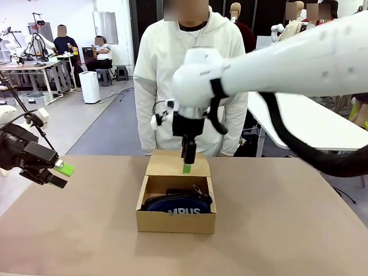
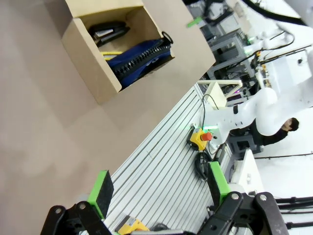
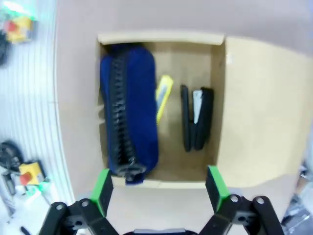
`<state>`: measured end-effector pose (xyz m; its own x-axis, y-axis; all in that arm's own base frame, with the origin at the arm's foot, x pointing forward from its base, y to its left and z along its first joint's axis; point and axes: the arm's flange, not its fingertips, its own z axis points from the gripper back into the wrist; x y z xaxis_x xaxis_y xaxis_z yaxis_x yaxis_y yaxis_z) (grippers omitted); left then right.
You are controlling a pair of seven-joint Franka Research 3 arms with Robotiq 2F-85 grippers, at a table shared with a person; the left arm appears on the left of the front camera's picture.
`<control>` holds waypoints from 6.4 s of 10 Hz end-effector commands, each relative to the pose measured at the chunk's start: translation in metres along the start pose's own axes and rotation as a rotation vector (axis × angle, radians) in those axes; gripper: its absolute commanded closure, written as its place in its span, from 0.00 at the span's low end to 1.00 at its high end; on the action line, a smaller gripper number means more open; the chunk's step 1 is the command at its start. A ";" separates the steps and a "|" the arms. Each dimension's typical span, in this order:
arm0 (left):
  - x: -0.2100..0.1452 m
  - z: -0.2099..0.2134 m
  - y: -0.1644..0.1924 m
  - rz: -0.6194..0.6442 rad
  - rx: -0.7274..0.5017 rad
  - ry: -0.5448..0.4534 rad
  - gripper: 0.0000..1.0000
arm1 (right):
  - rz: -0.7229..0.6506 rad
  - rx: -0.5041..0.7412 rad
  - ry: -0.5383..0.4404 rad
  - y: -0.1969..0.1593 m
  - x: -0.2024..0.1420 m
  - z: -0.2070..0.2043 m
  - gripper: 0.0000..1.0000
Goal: Pack the items into the box.
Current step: Pick up the item indicated by the person and place it inside the Mailer Box, then close the Mailer Box.
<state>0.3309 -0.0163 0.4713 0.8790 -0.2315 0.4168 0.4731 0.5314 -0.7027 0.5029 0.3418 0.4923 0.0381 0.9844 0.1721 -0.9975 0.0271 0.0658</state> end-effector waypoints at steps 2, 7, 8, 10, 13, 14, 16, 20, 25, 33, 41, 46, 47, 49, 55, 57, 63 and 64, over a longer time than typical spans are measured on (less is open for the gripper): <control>0.000 0.001 0.000 -0.004 -0.004 -0.001 0.00 | -0.389 0.097 -0.280 0.042 -0.104 0.068 0.00; 0.000 0.001 0.000 -0.004 -0.004 -0.001 0.00 | -0.851 0.189 -1.050 0.085 -0.337 0.112 0.00; 0.000 0.001 0.000 -0.004 -0.004 -0.001 0.00 | -0.900 0.255 -1.123 0.086 -0.372 0.090 0.00; 0.000 0.001 0.000 -0.004 -0.004 -0.001 0.00 | -0.896 0.330 -1.231 0.106 -0.442 0.027 0.00; 0.000 0.001 0.000 -0.004 -0.004 -0.001 0.00 | -0.831 0.376 -0.986 0.142 -0.443 -0.004 0.00; 0.000 0.001 0.000 -0.004 -0.004 -0.001 0.00 | -0.753 0.345 -0.864 0.151 -0.432 0.004 0.00; 0.000 0.001 0.000 -0.004 -0.004 -0.001 0.00 | -0.760 0.317 -0.709 0.137 -0.408 0.023 0.00; 0.000 0.001 0.000 -0.004 -0.004 -0.001 0.00 | -0.782 0.400 -0.860 0.146 -0.431 -0.008 0.00; 0.000 0.001 0.000 -0.004 -0.004 -0.001 0.00 | -0.782 0.400 -0.860 0.146 -0.431 -0.008 0.00; 0.000 0.001 0.000 -0.004 -0.004 -0.001 0.00 | -0.782 0.400 -0.860 0.146 -0.431 -0.008 0.00; 0.000 0.001 0.000 -0.004 -0.004 -0.001 0.00 | -0.782 0.400 -0.860 0.146 -0.431 -0.008 0.00; 0.000 0.001 0.000 -0.004 -0.004 -0.001 0.00 | -0.782 0.400 -0.860 0.146 -0.431 -0.008 0.00; 0.000 0.001 0.000 -0.004 -0.004 -0.001 0.00 | -0.806 0.406 -0.834 0.147 -0.435 -0.009 0.00; 0.025 -0.011 0.015 0.073 0.055 -0.009 0.00 | -0.894 0.403 -0.733 0.098 -0.387 -0.022 0.00; 0.090 -0.107 0.155 0.270 -0.107 -0.141 0.00 | -1.081 0.407 -0.845 -0.024 -0.276 -0.120 0.00; 0.077 -0.101 0.146 0.283 -0.024 -0.090 0.00 | -1.054 0.422 -0.786 -0.009 -0.274 -0.117 0.00; 0.128 -0.115 0.178 0.349 -0.128 -0.142 0.00 | -1.159 0.484 -0.894 -0.062 -0.272 -0.118 0.00; 0.148 -0.117 0.191 0.416 -0.157 -0.270 0.00 | -1.187 0.542 -0.897 -0.083 -0.270 -0.120 0.00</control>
<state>0.5277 -0.0432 0.3328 0.9737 0.0731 0.2159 0.1607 0.4511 -0.8779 0.5390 0.0901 0.3228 0.9487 0.0735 0.3074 -0.3050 0.4681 0.8294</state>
